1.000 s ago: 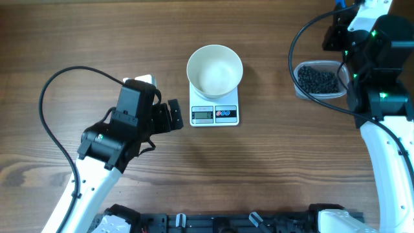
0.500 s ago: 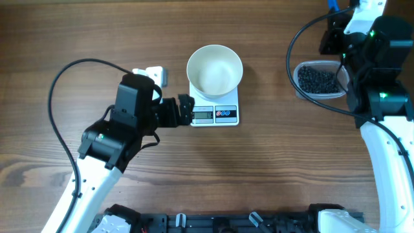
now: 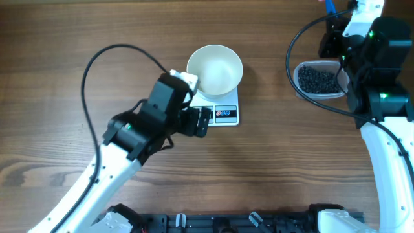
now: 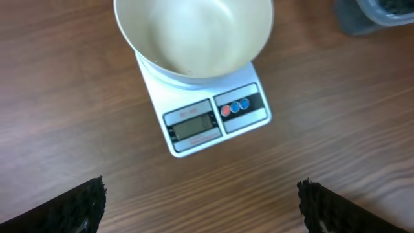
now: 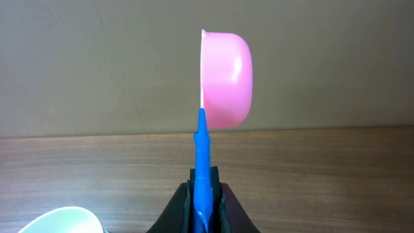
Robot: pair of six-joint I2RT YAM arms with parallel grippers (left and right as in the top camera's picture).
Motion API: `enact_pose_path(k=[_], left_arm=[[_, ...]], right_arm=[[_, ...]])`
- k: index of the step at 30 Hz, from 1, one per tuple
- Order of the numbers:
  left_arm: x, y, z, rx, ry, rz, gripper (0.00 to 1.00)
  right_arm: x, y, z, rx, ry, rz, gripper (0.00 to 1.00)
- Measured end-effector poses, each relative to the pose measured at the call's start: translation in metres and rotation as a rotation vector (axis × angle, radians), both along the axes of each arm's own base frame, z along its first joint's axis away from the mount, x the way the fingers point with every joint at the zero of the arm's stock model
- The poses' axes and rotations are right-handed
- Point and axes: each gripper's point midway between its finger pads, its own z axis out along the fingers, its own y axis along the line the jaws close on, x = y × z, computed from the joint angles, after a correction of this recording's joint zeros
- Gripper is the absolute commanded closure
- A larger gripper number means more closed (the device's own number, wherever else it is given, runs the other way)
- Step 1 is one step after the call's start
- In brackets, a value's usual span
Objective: Scoop item into bowl and weigh 150g on scale
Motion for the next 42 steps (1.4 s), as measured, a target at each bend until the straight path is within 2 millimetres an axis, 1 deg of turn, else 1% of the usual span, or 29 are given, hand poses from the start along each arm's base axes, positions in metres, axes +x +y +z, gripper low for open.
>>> enact_pose_path(k=[4, 5, 10, 18, 25, 30, 42], left_arm=[[0.009, 0.005, -0.014, 0.074, 0.015, 0.024, 0.00], [0.009, 0.006, -0.015, 0.079, 0.014, 0.027, 0.00], [0.011, 0.008, -0.014, 0.089, 0.004, 0.037, 0.00], [0.016, 0.005, -0.010, 0.073, -0.020, 0.037, 0.00], [0.013, 0.000, -0.010, 0.084, -0.023, -0.039, 0.00], [0.013, -0.001, -0.010, 0.088, -0.026, -0.046, 0.00], [0.022, -0.004, -0.003, 0.065, -0.070, -0.027, 0.00]], right_arm=[[-0.005, 0.000, 0.006, 0.000, -0.013, 0.000, 0.96], [-0.006, 0.000, 0.008, 0.000, -0.016, 0.000, 0.96], [-0.010, 0.000, 0.013, 0.000, -0.027, 0.000, 0.96], [-0.010, 0.000, 0.013, 0.000, -0.027, 0.000, 0.96], [-0.010, 0.000, 0.013, 0.000, -0.027, 0.000, 0.96], [-0.010, 0.000, 0.013, 0.000, -0.027, 0.000, 0.96], [-0.010, 0.000, 0.012, 0.000, -0.021, 0.000, 0.96]])
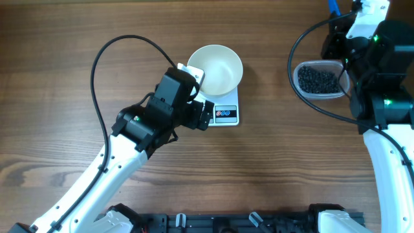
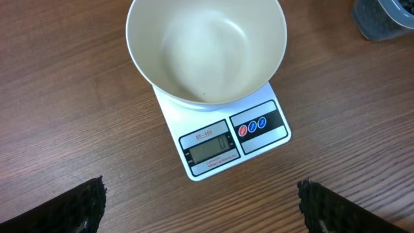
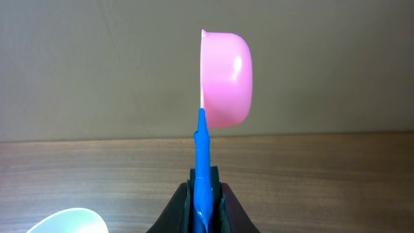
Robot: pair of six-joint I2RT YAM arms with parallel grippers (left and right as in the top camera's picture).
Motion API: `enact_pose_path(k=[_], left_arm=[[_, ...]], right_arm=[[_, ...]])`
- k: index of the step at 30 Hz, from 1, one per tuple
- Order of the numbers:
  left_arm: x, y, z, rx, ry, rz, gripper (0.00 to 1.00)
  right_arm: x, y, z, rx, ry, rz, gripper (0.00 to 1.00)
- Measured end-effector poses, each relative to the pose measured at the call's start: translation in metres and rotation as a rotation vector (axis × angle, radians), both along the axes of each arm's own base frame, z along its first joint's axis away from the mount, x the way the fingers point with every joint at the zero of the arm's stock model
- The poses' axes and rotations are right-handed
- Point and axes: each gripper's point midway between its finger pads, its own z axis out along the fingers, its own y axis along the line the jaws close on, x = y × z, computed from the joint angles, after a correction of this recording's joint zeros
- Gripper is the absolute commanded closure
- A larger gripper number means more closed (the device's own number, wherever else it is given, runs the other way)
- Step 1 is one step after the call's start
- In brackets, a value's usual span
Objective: Scoop item into bowl and weigh 150g on scale
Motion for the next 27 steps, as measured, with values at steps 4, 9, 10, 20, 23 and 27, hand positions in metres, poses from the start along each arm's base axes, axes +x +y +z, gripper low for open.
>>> enact_pose_path(k=[4, 9, 10, 20, 23, 27], left_arm=[[0.0000, 0.0001, 0.0000, 0.000, 0.000, 0.000, 0.00], [0.0001, 0.0000, -0.0005, 0.000, 0.002, 0.002, 0.00], [0.0002, -0.0001, -0.0010, 0.000, 0.003, 0.004, 0.00], [0.0022, 0.0012, -0.0052, 0.000, 0.016, 0.021, 0.00], [0.0044, 0.0051, -0.0052, 0.001, 0.016, 0.035, 0.00], [0.0057, 0.0075, -0.0052, 0.002, 0.016, 0.045, 0.00]], right_arm=[[-0.0003, 0.0001, -0.0008, 0.000, 0.003, 0.000, 0.96], [-0.0009, 0.0001, -0.0027, 0.000, 0.012, 0.000, 0.96], [-0.0009, 0.0001, -0.0027, 0.000, 0.012, 0.000, 0.96], [-0.0009, 0.0001, -0.0028, 0.000, 0.012, 0.000, 0.96], [-0.0010, 0.0001, -0.0029, 0.000, 0.013, 0.000, 0.96], [-0.0018, 0.0000, -0.0052, 0.000, 0.023, 0.000, 0.96]])
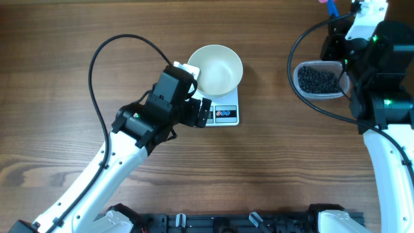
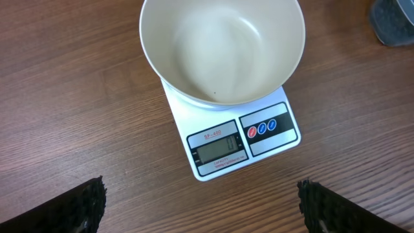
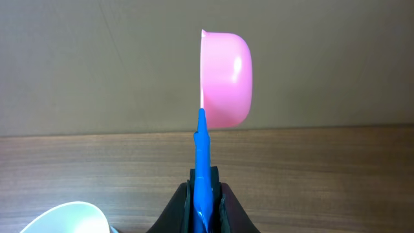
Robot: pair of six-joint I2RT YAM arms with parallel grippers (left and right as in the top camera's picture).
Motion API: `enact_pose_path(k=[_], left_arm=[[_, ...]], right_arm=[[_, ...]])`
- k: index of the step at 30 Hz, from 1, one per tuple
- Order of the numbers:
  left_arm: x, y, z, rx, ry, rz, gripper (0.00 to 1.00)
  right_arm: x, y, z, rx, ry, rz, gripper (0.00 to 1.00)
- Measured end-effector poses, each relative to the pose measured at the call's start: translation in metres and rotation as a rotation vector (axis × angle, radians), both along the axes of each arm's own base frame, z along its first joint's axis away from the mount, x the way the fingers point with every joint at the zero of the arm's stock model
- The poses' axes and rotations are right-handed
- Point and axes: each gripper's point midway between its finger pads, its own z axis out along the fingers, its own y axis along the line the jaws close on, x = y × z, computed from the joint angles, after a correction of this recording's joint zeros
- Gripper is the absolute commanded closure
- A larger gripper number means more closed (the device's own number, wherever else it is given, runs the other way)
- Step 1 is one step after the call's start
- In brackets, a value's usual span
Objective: Scoop item into bowl and weigh 150g on scale
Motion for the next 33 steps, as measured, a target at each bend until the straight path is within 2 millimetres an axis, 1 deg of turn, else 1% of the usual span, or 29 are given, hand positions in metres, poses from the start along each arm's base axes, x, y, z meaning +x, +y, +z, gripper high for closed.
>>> enact_pose_path(k=[18, 21, 26, 28, 33], left_arm=[[-0.003, -0.006, 0.000, -0.022, 0.014, -0.029, 0.00], [-0.003, -0.006, 0.000, -0.022, 0.014, -0.029, 0.00], [-0.003, -0.006, 0.000, -0.022, 0.014, -0.029, 0.00], [-0.003, -0.006, 0.000, -0.022, 0.014, -0.029, 0.00], [-0.003, -0.006, 0.000, -0.022, 0.014, -0.029, 0.00]], right_arm=[[0.000, 0.000, 0.000, -0.001, 0.001, -0.003, 0.96], [-0.003, -0.008, 0.004, -0.017, -0.010, -0.045, 0.96], [-0.015, -0.018, 0.014, -0.042, -0.022, -0.101, 0.96], [-0.019, -0.020, 0.012, -0.048, -0.008, -0.110, 0.96], [-0.025, -0.022, -0.002, -0.057, 0.052, -0.119, 0.96]])
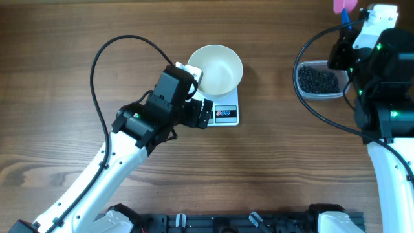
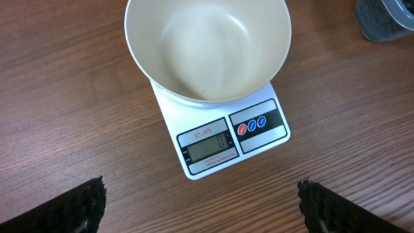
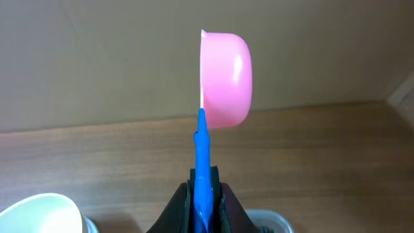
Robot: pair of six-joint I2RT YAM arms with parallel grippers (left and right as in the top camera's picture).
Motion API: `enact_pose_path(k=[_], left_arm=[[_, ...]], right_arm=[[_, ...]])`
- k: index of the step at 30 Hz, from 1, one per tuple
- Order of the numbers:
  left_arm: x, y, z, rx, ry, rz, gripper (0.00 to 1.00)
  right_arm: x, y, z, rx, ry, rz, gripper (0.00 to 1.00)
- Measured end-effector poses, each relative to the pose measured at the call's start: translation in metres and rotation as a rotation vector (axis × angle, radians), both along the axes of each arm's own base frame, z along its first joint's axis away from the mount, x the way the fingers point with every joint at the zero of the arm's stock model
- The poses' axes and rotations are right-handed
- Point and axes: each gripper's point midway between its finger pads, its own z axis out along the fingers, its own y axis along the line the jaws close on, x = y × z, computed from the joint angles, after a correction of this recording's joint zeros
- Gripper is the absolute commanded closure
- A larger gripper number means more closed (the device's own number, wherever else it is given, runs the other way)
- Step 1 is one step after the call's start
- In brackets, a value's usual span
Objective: Scoop item into bowl and weigh 150g on scale
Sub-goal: 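Lower the pink scoop with the right gripper into the black beans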
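A cream bowl (image 1: 215,69) stands empty on a white scale (image 1: 223,114); in the left wrist view the bowl (image 2: 207,48) sits behind the scale's display (image 2: 207,144). My left gripper (image 2: 202,210) hangs open over the wood in front of the scale, its fingers (image 2: 77,207) wide apart. A clear container of dark beans (image 1: 317,80) lies at the right. My right gripper (image 3: 205,188) is shut on the blue handle of a pink scoop (image 3: 224,77), held upright and empty above the container, near the far edge (image 1: 343,5).
The container's rim (image 3: 272,219) shows at the bottom of the right wrist view, the bowl's edge (image 3: 39,210) at lower left. A black cable (image 1: 103,71) loops left of the left arm. Bare wood lies in front of the scale.
My right arm has shifted to the right with the scoop, and the container's rim now shows under it. The left wrist view has the scale a little further left and smaller.
My left gripper was open close in front of the scale, then a little further back with the display showing a digit, and has stayed near there. The right gripper held the scoop upright above the container throughout and now stands further right.
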Motion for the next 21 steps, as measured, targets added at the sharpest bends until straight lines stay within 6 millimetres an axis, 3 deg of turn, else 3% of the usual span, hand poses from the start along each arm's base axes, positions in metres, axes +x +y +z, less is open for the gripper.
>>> enact_pose_path(k=[11, 21], left_arm=[[0.000, 0.000, 0.000, 0.000, 0.000, 0.000, 0.00], [0.000, 0.000, 0.000, 0.000, 0.000, -0.001, 0.00]], right_arm=[[0.001, 0.000, -0.005, 0.049, 0.015, -0.020, 0.96], [0.017, 0.000, -0.024, 0.123, 0.049, -0.054, 0.96]])
